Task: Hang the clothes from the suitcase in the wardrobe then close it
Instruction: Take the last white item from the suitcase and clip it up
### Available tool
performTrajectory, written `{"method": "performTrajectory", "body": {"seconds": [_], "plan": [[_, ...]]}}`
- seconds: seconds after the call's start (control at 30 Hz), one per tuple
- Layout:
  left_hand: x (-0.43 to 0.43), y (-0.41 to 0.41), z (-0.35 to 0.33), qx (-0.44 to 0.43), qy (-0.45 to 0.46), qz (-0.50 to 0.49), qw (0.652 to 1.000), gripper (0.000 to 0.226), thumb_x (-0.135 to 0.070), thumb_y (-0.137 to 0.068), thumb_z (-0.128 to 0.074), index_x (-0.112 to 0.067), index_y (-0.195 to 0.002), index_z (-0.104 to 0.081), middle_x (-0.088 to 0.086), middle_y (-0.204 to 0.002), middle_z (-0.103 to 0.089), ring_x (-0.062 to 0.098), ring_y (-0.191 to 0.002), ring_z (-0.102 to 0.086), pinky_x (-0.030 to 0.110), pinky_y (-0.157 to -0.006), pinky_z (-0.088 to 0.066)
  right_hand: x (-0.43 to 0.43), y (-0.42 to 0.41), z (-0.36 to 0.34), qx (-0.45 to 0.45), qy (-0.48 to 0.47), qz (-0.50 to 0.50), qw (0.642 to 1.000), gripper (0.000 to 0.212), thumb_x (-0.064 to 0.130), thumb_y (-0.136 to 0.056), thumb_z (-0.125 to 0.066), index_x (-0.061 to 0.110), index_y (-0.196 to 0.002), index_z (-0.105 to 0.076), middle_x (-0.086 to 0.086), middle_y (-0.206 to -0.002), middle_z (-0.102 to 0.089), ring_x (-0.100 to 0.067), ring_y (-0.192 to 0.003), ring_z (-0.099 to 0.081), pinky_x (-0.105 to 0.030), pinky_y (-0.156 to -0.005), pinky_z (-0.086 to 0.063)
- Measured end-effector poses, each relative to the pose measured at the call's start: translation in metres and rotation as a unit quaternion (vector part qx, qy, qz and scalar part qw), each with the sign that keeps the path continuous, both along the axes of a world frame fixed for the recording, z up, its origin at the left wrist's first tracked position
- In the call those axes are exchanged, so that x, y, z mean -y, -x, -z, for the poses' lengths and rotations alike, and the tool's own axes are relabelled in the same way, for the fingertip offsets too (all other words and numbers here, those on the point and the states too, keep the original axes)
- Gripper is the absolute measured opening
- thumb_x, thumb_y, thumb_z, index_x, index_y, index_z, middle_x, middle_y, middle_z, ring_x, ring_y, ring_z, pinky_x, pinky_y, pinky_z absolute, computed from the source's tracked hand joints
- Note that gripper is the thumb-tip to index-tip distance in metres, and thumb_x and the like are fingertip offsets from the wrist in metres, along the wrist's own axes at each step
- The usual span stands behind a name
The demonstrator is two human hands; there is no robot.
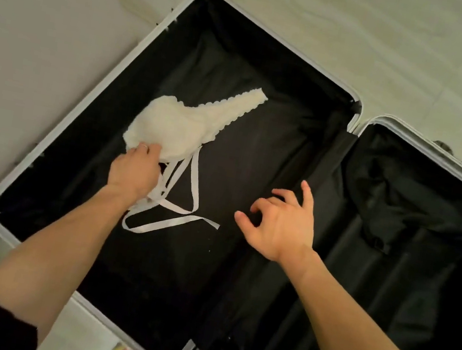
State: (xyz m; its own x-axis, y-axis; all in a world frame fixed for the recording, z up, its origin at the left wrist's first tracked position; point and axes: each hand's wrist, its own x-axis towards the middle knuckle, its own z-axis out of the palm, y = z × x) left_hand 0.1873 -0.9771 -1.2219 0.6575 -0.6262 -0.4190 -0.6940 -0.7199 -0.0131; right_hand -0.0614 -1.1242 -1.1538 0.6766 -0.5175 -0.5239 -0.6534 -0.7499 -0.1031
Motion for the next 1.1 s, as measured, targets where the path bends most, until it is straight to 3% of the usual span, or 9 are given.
{"method": "performTrajectory", "body": {"seconds": [0.1, 0.17, 0.3, 0.43, 0.63, 0.7, 0.8, 1.0, 1.1], "plan": [[0.0, 0.018, -0.062, -0.047, 0.071, -0.004, 0.996, 0.035, -0.02, -0.103, -0.043, -0.008, -0.136, -0.041, 0.016, -0.127, -0.049, 0.033, -0.099, -0.058, 0.04, -0.071, -0.042, 0.003, -0.004, -0.039, 0.003, -0.18, 0.132, 0.975, 0.065, 0.074, -0.091, -0.034, 0.028, -0.128, -0.06, 0.005, -0.123, -0.066, -0.017, -0.133, -0.046, -0.041, -0.121, -0.007], [-0.008, 0.029, -0.125, -0.071, 0.085, 0.048, 0.993, 0.033, -0.021, -0.104, -0.043, -0.009, -0.135, -0.043, 0.012, -0.125, -0.049, 0.028, -0.094, -0.058, 0.035, -0.069, -0.043, -0.009, -0.005, -0.088, 0.036, -0.315, 0.329, 0.89, 0.066, 0.076, -0.088, -0.04, 0.027, -0.128, -0.058, 0.004, -0.125, -0.063, -0.019, -0.121, -0.054, -0.034, -0.106, -0.034], [-0.032, 0.055, -0.279, -0.121, 0.101, 0.088, 0.984, 0.032, -0.02, -0.103, -0.046, -0.013, -0.134, -0.045, 0.006, -0.126, -0.047, 0.022, -0.094, -0.059, 0.033, -0.075, -0.051, -0.048, 0.004, -0.218, 0.098, -0.394, 0.528, 0.746, 0.066, 0.08, -0.085, -0.043, 0.022, -0.109, -0.063, -0.005, -0.116, -0.068, -0.019, -0.106, -0.061, -0.042, -0.108, -0.043], [-0.061, 0.104, -0.468, -0.168, 0.15, 0.08, 0.971, 0.035, -0.017, -0.102, -0.045, -0.017, -0.136, -0.044, 0.002, -0.135, -0.042, 0.021, -0.106, -0.056, 0.036, -0.085, -0.052, -0.086, 0.025, -0.388, 0.114, -0.448, 0.608, 0.646, 0.075, 0.071, -0.088, -0.049, 0.01, -0.131, -0.055, -0.027, -0.132, -0.058, -0.041, -0.124, -0.054, -0.048, -0.109, -0.043], [-0.111, 0.177, -0.68, -0.16, 0.212, 0.075, 0.961, 0.044, -0.008, -0.095, -0.048, -0.019, -0.138, -0.046, 0.001, -0.131, -0.044, 0.024, -0.108, -0.054, 0.044, -0.081, -0.052, -0.115, 0.056, -0.576, 0.205, -0.539, 0.623, 0.527, 0.059, 0.054, -0.083, -0.073, 0.013, -0.123, -0.063, -0.012, -0.12, -0.067, -0.034, -0.102, -0.069, -0.046, -0.087, -0.059], [-0.128, 0.19, -0.726, -0.129, 0.262, 0.063, 0.954, 0.044, -0.007, -0.094, -0.051, -0.016, -0.138, -0.049, 0.004, -0.132, -0.048, 0.027, -0.108, -0.056, 0.046, -0.08, -0.053, -0.116, 0.061, -0.617, 0.256, -0.538, 0.609, 0.523, 0.046, 0.03, -0.082, -0.079, 0.009, -0.122, -0.068, -0.012, -0.122, -0.067, -0.028, -0.097, -0.068, -0.037, -0.074, -0.06], [-0.158, 0.207, -0.782, -0.075, 0.32, 0.036, 0.944, 0.04, -0.005, -0.094, -0.056, -0.01, -0.133, -0.055, 0.012, -0.129, -0.055, 0.037, -0.102, -0.059, 0.045, -0.076, -0.052, -0.124, 0.069, -0.677, 0.294, -0.567, 0.557, 0.532, 0.035, 0.006, -0.082, -0.072, 0.0, -0.117, -0.067, -0.018, -0.129, -0.062, -0.029, -0.107, -0.063, -0.034, -0.084, -0.056], [-0.248, 0.279, -0.85, -0.034, 0.297, -0.07, 0.952, 0.036, -0.026, -0.104, -0.043, -0.019, -0.139, -0.044, 0.004, -0.139, -0.048, 0.034, -0.109, -0.057, 0.049, -0.089, -0.05, -0.181, 0.108, -0.787, 0.367, -0.635, 0.458, 0.502, 0.033, -0.002, -0.089, -0.057, -0.001, -0.122, -0.057, -0.015, -0.11, -0.066, -0.026, -0.095, -0.068, -0.033, -0.084, -0.057], [-0.31, 0.329, -0.855, -0.063, 0.251, -0.124, 0.958, 0.032, -0.033, -0.103, -0.042, -0.024, -0.135, -0.042, 0.0, -0.132, -0.053, 0.03, -0.106, -0.059, 0.043, -0.087, -0.049, -0.228, 0.134, -0.828, 0.361, -0.672, 0.373, 0.528, 0.037, 0.001, -0.087, -0.06, 0.01, -0.123, -0.06, -0.01, -0.107, -0.066, -0.023, -0.089, -0.067, -0.033, -0.081, -0.055]]}}
